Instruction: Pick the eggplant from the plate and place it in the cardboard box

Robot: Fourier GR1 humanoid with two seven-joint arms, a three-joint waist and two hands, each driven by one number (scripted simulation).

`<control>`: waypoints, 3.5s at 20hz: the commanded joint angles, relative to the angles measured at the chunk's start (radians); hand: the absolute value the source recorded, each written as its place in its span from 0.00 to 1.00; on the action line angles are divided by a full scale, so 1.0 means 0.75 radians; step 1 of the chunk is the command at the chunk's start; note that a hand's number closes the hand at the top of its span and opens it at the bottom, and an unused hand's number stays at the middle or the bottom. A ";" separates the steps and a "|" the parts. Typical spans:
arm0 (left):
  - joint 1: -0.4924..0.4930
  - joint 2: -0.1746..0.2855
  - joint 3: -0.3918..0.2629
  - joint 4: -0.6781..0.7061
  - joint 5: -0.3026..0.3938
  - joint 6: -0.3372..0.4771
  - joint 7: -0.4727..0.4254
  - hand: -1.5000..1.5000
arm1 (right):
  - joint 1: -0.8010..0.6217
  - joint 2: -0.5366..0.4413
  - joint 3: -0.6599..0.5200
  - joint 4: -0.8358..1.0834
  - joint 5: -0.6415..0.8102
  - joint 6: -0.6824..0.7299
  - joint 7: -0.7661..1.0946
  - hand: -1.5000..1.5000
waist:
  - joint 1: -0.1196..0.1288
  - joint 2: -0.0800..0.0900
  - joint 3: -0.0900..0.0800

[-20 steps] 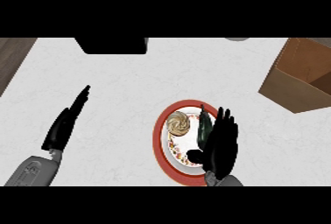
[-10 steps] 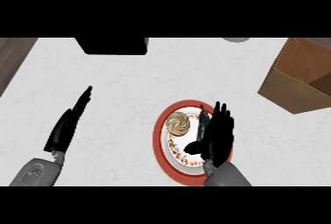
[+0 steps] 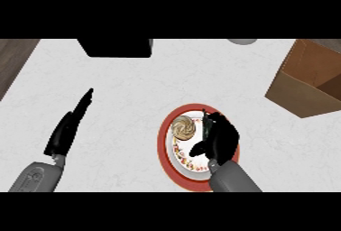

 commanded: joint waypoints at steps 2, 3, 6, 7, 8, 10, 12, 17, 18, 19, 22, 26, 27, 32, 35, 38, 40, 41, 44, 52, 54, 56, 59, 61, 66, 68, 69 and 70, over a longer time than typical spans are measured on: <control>0.000 0.035 0.031 -0.046 0.004 -0.046 0.037 0.50 | -0.067 0.010 -0.002 0.196 0.218 -0.101 0.200 1.00 | 0.009 0.022 0.010; 0.057 0.010 0.005 -0.120 -0.014 -0.007 0.043 0.50 | -0.048 0.010 0.006 0.189 0.279 -0.132 0.239 1.00 | 0.014 0.020 0.010; -0.012 -0.013 0.037 -0.014 -0.025 -0.014 0.022 0.50 | -0.049 0.010 0.004 0.182 0.302 -0.163 0.246 1.00 | 0.000 0.023 0.010; 0.005 -0.004 0.035 -0.008 -0.014 -0.043 0.009 0.50 | -0.043 0.010 -0.010 0.131 0.347 -0.077 0.285 1.00 | -0.006 0.021 0.009; 0.012 -0.015 0.022 -0.064 -0.036 -0.010 0.057 0.50 | -0.059 0.010 -0.059 0.046 0.395 0.021 0.283 1.00 | -0.012 0.017 0.009; 0.029 -0.019 0.035 0.019 -0.042 -0.019 -0.054 0.50 | 0.000 0.010 0.036 0.080 0.469 -0.071 0.392 1.00 | -0.008 0.021 0.009; -0.003 -0.029 0.035 0.010 -0.050 -0.006 0.022 0.50 | 0.045 0.010 0.044 -0.079 0.556 0.033 0.445 1.00 | -0.024 0.016 0.008; 0.006 -0.025 0.016 -0.055 -0.054 -0.031 -0.002 0.50 | -0.452 -0.049 -0.233 0.223 0.034 0.479 -0.136 1.00 | 0.058 0.041 0.009; -0.034 -0.010 0.018 -0.057 -0.048 -0.058 0.012 0.50 | -0.493 -0.055 -0.248 0.278 -0.013 0.524 -0.199 1.00 | 0.071 0.051 0.010; -0.010 -0.035 0.017 -0.033 -0.042 -0.047 0.001 0.50 | -0.560 -0.089 -0.298 0.324 -0.061 0.558 -0.262 1.00 | 0.068 0.050 0.010; -0.007 -0.038 0.012 -0.078 -0.056 -0.041 0.055 0.50 | -0.783 -0.152 -0.408 0.480 -0.095 0.615 -0.361 1.00 | 0.049 0.036 0.011; -0.007 -0.019 0.071 -0.004 -0.046 -0.070 -0.018 0.50 | -0.984 -0.145 -0.437 0.604 -0.009 0.655 -0.278 1.00 | 0.025 0.029 0.009; -0.031 -0.040 0.049 -0.064 -0.064 -0.042 0.060 0.50 | -1.012 -0.162 -0.408 0.583 0.045 0.673 -0.215 1.00 | 0.023 0.026 0.010; 0.070 -0.041 0.063 -0.037 -0.070 -0.046 -0.014 0.50 | -1.088 -0.187 -0.410 0.480 0.128 0.773 -0.013 1.00 | -0.003 0.016 0.009; 0.046 -0.008 0.108 -0.073 -0.033 -0.085 0.028 0.50 | -1.099 -0.257 -0.462 0.426 0.128 0.827 0.027 1.00 | -0.009 0.012 0.009; 0.038 -0.077 0.072 -0.009 -0.091 -0.031 -0.006 0.50 | -1.105 -0.315 -0.500 0.347 0.141 0.870 0.052 1.00 | -0.020 0.014 0.009; 0.033 -0.067 0.084 -0.002 -0.094 -0.047 -0.026 0.50 | -1.036 -0.330 -0.520 0.315 0.165 0.801 0.062 1.00 | -0.016 0.018 0.009; 0.047 -0.043 0.087 -0.051 -0.078 -0.070 0.023 0.50 | -1.027 -0.417 -0.568 0.339 0.154 0.767 0.009 1.00 | -0.013 0.018 0.010; 0.076 -0.057 0.093 -0.069 -0.079 -0.064 0.021 0.50 | -0.969 -0.406 -0.553 0.124 0.171 0.945 0.102 1.00 | -0.033 0.007 0.010; 0.057 -0.029 0.151 -0.040 -0.061 -0.121 0.006 0.50 | -0.731 -0.616 -0.730 0.076 0.085 0.971 -0.086 1.00 | -0.024 0.016 0.010; 0.013 -0.101 0.096 -0.037 -0.128 -0.060 0.049 0.50 | -0.718 -0.643 -0.781 0.199 0.068 0.897 -0.161 1.00 | -0.011 0.023 0.010; 0.056 -0.077 0.126 -0.046 -0.104 -0.094 0.006 0.50 | -0.684 -0.662 -0.831 0.156 0.009 0.961 -0.173 1.00 | -0.011 0.020 0.010; 0.071 -0.074 0.137 0.013 -0.122 -0.071 -0.034 0.50 | -0.593 -0.582 -0.940 0.160 -0.154 0.987 -0.173 1.00 | -0.027 0.018 0.010; 0.042 -0.089 0.119 -0.046 -0.125 -0.076 0.023 0.50 | -0.587 -0.579 -1.021 0.203 -0.245 0.972 -0.224 0.00 | -0.016 0.020 0.011; 0.027 -0.074 0.149 -0.052 -0.118 -0.109 0.022 0.50 | -0.568 -0.593 -1.052 0.326 -0.282 0.697 -0.556 0.00 | 0.006 0.028 0.011; 0.071 -0.060 0.142 -0.043 -0.135 -0.107 -0.032 0.50 | -0.543 -0.592 -1.088 0.296 -0.299 0.531 -0.651 0.00 | 0.010 0.031 0.012; 0.001 -0.083 0.129 -0.079 -0.122 -0.116 0.073 0.50 | -0.588 -0.557 -1.108 0.267 -0.323 0.479 -0.646 0.00 | 0.010 0.030 0.013; 0.022 -0.073 0.148 -0.010 -0.115 -0.125 -0.029 0.50 | -0.567 -0.544 -1.145 0.273 -0.344 0.356 -0.707 0.00 | 0.012 0.039 0.013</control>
